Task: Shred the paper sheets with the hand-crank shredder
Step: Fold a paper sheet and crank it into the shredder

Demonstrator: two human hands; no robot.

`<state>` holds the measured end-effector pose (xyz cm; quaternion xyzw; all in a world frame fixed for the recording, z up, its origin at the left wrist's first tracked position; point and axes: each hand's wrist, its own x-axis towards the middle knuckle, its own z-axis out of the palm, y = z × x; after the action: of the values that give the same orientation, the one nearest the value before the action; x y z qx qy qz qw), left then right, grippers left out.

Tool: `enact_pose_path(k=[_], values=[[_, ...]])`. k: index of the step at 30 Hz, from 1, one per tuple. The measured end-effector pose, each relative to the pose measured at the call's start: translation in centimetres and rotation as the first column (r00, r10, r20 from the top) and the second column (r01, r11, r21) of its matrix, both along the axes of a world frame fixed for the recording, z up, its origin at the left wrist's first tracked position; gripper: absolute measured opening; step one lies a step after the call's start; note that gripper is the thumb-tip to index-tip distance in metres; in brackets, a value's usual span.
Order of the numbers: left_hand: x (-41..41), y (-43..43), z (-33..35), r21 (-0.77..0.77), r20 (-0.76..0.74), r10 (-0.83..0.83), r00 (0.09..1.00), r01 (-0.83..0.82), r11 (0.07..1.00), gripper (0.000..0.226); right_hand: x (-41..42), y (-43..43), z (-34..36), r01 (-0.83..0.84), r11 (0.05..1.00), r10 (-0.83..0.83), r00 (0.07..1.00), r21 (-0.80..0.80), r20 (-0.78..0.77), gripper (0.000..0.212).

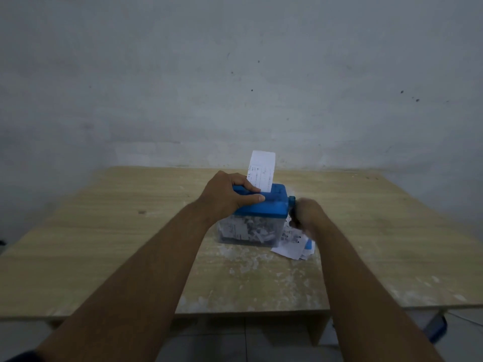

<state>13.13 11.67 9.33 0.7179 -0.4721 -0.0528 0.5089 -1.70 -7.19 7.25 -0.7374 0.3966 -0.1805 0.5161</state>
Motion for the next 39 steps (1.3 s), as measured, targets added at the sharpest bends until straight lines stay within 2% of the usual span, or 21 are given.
enact_pose_path(k=[2, 4, 7, 9, 11, 13, 17, 23, 26, 29, 32, 34, 39], values=[[-0.1, 0.0, 0.0, -0.012, -0.009, 0.006, 1.000, -0.006, 1.000, 0.021, -0.7, 0.5, -1.9, 0.003, 0.999, -0.006, 0.997, -0.043, -0.076, 0.023], [-0.2, 0.0, 0.0, -0.017, -0.021, 0.010, 1.000, -0.011, 1.000, 0.020, -1.7, 1.5, -2.9, 0.084, 0.996, -0.084, 0.996, 0.007, 0.025, 0.025], [-0.4, -0.1, 0.1, -0.014, -0.025, 0.011, 1.000, -0.011, 1.000, 0.019, -3.8, 3.0, -3.5, 0.161, 0.984, -0.151, 0.979, -0.071, 0.135, 0.032], [-0.4, -0.1, 0.2, -0.016, -0.032, 0.021, 0.999, -0.021, 1.000, 0.018, -5.2, 4.4, -2.8, 0.158, 0.982, -0.137, 0.973, -0.107, 0.185, 0.034], [-0.4, -0.1, 0.2, -0.013, -0.040, 0.024, 0.999, -0.024, 1.000, 0.017, -6.4, 5.6, -1.7, 0.155, 0.986, -0.133, 0.954, -0.062, 0.269, 0.034], [-0.5, 0.0, 0.2, -0.005, -0.040, 0.018, 0.999, -0.018, 1.000, 0.016, -7.0, 6.3, 0.0, 0.136, 0.991, -0.125, 0.929, -0.007, 0.349, 0.030], [-0.4, 0.2, 0.5, 0.002, -0.021, -0.003, 1.000, 0.004, 1.000, 0.017, -6.9, 5.8, 3.8, 0.062, 0.998, -0.054, 0.900, -0.005, 0.433, 0.020], [-0.5, 0.2, 0.3, -0.002, 0.033, 0.000, 0.999, 0.000, 1.000, 0.020, -4.4, 2.9, 6.6, -0.039, 0.999, 0.048, 0.905, -0.028, 0.423, 0.025], [-0.5, 0.2, 0.4, 0.004, 0.045, 0.002, 0.999, -0.003, 1.000, 0.021, -2.3, 1.1, 6.6, -0.029, 0.999, 0.042, 0.929, -0.039, 0.368, 0.031], [-0.7, 0.2, 0.3, -0.007, 0.042, 0.016, 0.999, -0.016, 1.000, 0.019, -0.4, -0.2, 6.1, -0.022, 0.999, 0.009, 0.935, 0.033, 0.355, 0.026], [-1.0, 0.1, 0.0, -0.039, 0.041, 0.059, 0.997, -0.057, 0.998, 0.024, 0.4, -0.9, 3.5, 0.014, 1.000, -0.017, 0.975, 0.015, 0.221, 0.022], [-1.1, 0.0, -0.1, -0.033, 0.050, 0.077, 0.996, -0.075, 0.997, 0.026, 0.2, -0.8, 0.8, 0.019, 0.997, -0.029, 0.990, 0.073, 0.141, 0.020], [-1.3, 0.1, -0.2, -0.035, 0.080, 0.090, 0.993, -0.087, 0.996, 0.025, -2.1, 1.6, -3.4, 0.127, 0.982, -0.150, 0.974, 0.140, 0.170, 0.024]])
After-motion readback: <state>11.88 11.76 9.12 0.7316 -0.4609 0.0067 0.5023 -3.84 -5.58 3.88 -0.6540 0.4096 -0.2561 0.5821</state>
